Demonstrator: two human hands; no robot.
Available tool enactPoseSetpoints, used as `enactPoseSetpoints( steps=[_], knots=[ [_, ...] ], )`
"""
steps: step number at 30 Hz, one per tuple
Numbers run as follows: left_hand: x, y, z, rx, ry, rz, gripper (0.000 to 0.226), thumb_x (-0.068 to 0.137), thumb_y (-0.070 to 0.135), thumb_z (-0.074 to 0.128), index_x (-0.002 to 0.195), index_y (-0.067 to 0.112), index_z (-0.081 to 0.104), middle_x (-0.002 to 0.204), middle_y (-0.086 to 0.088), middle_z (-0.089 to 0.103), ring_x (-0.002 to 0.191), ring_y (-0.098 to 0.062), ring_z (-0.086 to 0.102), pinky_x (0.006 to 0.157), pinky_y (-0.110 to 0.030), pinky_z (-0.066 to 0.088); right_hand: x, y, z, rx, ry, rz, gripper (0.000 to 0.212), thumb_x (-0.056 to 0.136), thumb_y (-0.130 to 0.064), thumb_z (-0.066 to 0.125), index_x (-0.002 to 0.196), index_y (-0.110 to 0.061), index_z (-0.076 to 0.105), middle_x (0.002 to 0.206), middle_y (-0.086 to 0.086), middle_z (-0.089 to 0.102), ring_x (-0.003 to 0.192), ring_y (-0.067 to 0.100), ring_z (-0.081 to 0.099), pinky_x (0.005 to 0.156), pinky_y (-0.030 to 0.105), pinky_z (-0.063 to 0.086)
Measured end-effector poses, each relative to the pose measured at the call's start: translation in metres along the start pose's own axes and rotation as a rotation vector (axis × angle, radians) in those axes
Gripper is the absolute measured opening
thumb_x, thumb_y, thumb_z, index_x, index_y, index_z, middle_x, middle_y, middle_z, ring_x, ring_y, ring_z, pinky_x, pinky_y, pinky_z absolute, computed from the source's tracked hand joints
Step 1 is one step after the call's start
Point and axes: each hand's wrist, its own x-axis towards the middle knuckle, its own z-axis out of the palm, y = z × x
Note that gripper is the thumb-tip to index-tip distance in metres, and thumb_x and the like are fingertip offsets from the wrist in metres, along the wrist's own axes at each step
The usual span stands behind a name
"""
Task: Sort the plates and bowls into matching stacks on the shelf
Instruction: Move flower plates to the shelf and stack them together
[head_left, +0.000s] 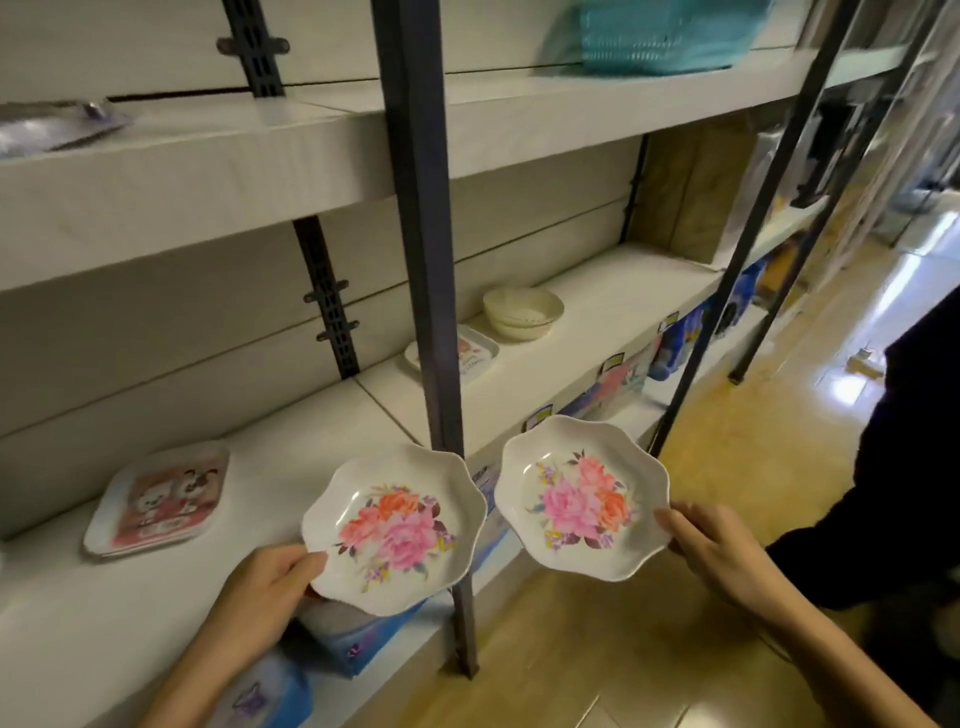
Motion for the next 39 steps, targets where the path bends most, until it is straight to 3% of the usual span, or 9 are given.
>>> enactPoseSetpoints(
  steps=[4, 8, 12, 16, 22, 29, 32, 34, 39],
  knots=[
    [-0.005, 0.015, 0.055, 0.040, 0.052, -0.016, 0.040, 0.087, 0.008, 0.056, 0.048, 0.007, 0.056, 0.033, 0.006, 0.043, 0.052, -0.019, 0.038, 0.056, -0.032, 0.027, 0.014, 0.036, -0.040, 0.014, -0.018, 0.020, 0.039, 0.096, -0.018, 0.047, 0.068, 0.007, 0.058, 0.049, -0.002, 0.042, 0.041, 0.006, 0.035, 0.049, 0.023, 0.028],
    [0.002, 0.033, 0.099, 0.066, 0.053, -0.020, 0.032, 0.089, 0.011, 0.054, 0.065, -0.006, 0.064, 0.047, -0.002, 0.046, 0.056, -0.019, 0.041, 0.062, -0.030, 0.030, 0.029, 0.066, -0.074, 0.012, -0.016, 0.034, 0.039, 0.096, -0.016, 0.047, 0.064, 0.004, 0.055, 0.042, -0.005, 0.040, 0.036, 0.005, 0.035, 0.045, 0.017, 0.026],
    [0.010, 0.066, 0.138, 0.110, 0.098, 0.031, 0.034, 0.090, 0.009, 0.051, 0.056, 0.003, 0.057, 0.034, 0.004, 0.039, 0.046, -0.013, 0.036, 0.050, -0.026, 0.025, 0.049, 0.089, -0.099, 0.050, -0.017, 0.062, 0.039, 0.096, -0.017, 0.047, 0.067, 0.008, 0.056, 0.044, -0.005, 0.039, 0.036, 0.005, 0.035, 0.045, 0.020, 0.027],
    [0.035, 0.085, 0.161, 0.138, 0.122, 0.035, 0.034, 0.091, 0.012, 0.051, 0.064, -0.007, 0.058, 0.049, -0.003, 0.041, 0.050, -0.016, 0.038, 0.054, -0.029, 0.026, 0.077, 0.106, -0.115, 0.099, -0.012, 0.090, 0.040, 0.096, -0.014, 0.046, 0.063, 0.007, 0.054, 0.042, -0.005, 0.036, 0.034, 0.005, 0.031, 0.040, 0.015, 0.025],
    [0.091, 0.108, 0.185, 0.099, 0.139, -0.001, 0.036, 0.089, 0.014, 0.053, 0.054, 0.006, 0.051, 0.037, 0.005, 0.036, 0.049, -0.015, 0.037, 0.055, -0.029, 0.025, 0.144, 0.121, -0.130, 0.130, -0.032, 0.095, 0.040, 0.095, -0.016, 0.046, 0.066, 0.009, 0.058, 0.039, -0.005, 0.040, 0.035, 0.005, 0.034, 0.039, 0.016, 0.028],
    [0.165, 0.137, 0.202, 0.088, 0.197, -0.023, 0.033, 0.087, 0.022, 0.056, 0.070, -0.005, 0.065, 0.060, -0.014, 0.066, 0.060, -0.027, 0.056, 0.061, -0.037, 0.042, 0.251, 0.109, -0.146, 0.112, -0.098, 0.079, 0.037, 0.096, -0.015, 0.045, 0.064, -0.001, 0.056, 0.045, -0.006, 0.044, 0.034, 0.001, 0.041, 0.038, 0.011, 0.032],
    [0.194, 0.150, 0.207, 0.093, 0.239, -0.029, 0.030, 0.089, 0.019, 0.055, 0.081, -0.007, 0.067, 0.084, -0.025, 0.071, 0.085, -0.039, 0.065, 0.073, -0.043, 0.049, 0.294, 0.109, -0.148, 0.075, -0.111, 0.047, 0.038, 0.096, -0.018, 0.045, 0.070, 0.004, 0.060, 0.053, 0.000, 0.046, 0.045, 0.008, 0.042, 0.048, 0.024, 0.036],
    [0.208, 0.155, 0.210, 0.115, 0.283, -0.029, 0.029, 0.090, 0.017, 0.054, 0.080, -0.007, 0.066, 0.085, -0.026, 0.070, 0.082, -0.038, 0.064, 0.067, -0.035, 0.042, 0.319, 0.111, -0.147, 0.046, -0.131, 0.031, 0.039, 0.096, -0.020, 0.046, 0.071, 0.006, 0.059, 0.054, 0.001, 0.047, 0.051, 0.016, 0.042, 0.055, 0.035, 0.036],
    [0.238, 0.175, 0.216, 0.126, 0.323, -0.077, 0.031, 0.090, 0.013, 0.054, 0.072, -0.011, 0.062, 0.068, -0.022, 0.061, 0.063, -0.023, 0.049, 0.059, -0.031, 0.033, 0.386, 0.121, -0.147, 0.024, -0.217, 0.019, 0.037, 0.096, -0.021, 0.045, 0.087, 0.009, 0.064, 0.064, 0.008, 0.054, 0.058, 0.019, 0.047, 0.060, 0.032, 0.040]
  ],
)
